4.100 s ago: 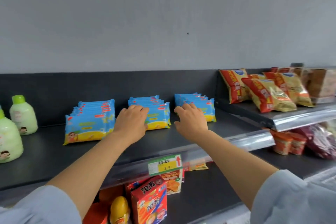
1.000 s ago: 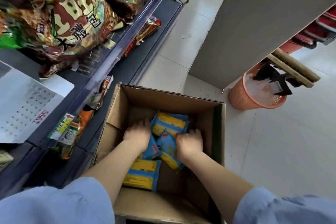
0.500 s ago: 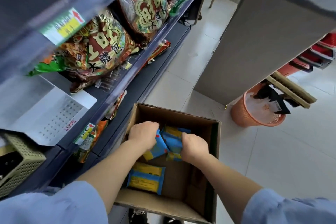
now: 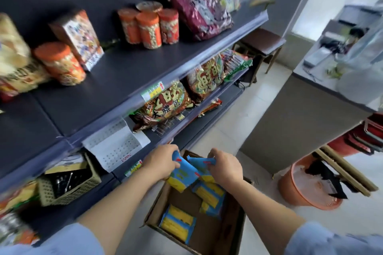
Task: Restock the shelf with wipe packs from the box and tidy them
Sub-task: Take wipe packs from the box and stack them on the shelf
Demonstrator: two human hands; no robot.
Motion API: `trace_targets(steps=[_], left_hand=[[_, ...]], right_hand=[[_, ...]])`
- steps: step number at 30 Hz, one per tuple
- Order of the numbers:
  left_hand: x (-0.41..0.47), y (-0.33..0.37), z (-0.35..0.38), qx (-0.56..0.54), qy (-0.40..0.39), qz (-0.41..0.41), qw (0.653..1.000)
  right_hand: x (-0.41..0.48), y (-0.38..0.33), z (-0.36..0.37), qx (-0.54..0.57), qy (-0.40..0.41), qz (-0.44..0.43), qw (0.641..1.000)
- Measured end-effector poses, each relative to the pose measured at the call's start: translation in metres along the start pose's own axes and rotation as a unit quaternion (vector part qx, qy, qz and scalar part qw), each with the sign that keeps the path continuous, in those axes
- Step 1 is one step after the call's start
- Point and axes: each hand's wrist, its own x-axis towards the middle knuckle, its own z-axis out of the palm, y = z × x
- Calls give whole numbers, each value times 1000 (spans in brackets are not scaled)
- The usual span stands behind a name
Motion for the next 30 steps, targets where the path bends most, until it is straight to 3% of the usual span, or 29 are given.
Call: trace_targets(steps=[12, 30], left_hand=[[-129, -35, -111, -137, 187, -94, 968], [-331, -137, -228, -267, 392, -134, 870]], right_hand=[[-39, -114, -76, 74, 59, -155, 983], [-161, -314, -125, 149, 93, -318, 932]])
